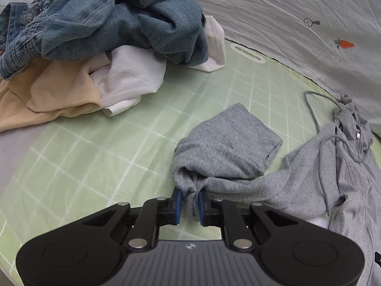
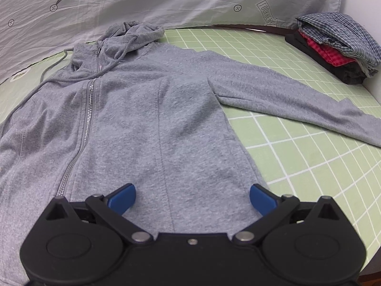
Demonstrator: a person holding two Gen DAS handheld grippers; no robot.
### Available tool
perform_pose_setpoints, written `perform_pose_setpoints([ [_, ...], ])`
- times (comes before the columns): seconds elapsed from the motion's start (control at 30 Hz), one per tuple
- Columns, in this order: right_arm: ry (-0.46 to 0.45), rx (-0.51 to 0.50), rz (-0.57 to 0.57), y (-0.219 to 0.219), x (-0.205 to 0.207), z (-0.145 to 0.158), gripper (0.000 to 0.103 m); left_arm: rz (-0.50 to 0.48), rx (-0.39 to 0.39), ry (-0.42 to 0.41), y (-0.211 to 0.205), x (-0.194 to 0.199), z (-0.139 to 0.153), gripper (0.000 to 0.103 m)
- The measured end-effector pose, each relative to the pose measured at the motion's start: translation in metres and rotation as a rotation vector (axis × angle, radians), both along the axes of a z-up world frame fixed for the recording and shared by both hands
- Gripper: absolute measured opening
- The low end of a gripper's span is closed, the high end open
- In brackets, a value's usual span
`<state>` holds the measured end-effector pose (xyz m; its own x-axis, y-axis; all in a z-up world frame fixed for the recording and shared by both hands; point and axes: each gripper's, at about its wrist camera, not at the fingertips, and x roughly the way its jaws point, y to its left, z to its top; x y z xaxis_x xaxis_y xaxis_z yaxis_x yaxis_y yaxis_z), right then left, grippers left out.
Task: Fold clothes
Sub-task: 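Grasp the sleeve cuff with the left gripper and pull it outward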
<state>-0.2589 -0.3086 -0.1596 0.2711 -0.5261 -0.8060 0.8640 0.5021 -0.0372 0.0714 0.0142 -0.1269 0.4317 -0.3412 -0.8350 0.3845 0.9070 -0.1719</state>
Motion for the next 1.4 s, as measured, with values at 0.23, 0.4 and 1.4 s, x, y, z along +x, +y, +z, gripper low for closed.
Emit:
perform_pose_setpoints([
  [0.23, -0.018, 0.032, 0.015, -0.018, 0.004, 0.002, 0.103, 0.053, -0.046, -0.114, 0.011, -0.014, 0.058, 0.014],
  [0.4, -0.026, 0.039, 0.002, -0.036, 0.005, 0.002, 0.103, -0.05, -0.035, -0.181, -0.035, -0.014, 0.074, 0.014],
  [1.4, -0.043, 0.043, -0.192, -0.031, 0.007, -0.006, 0.103, -0.325, -0.208, 0.027, -0.105, 0.046, 0.033, 0.059],
])
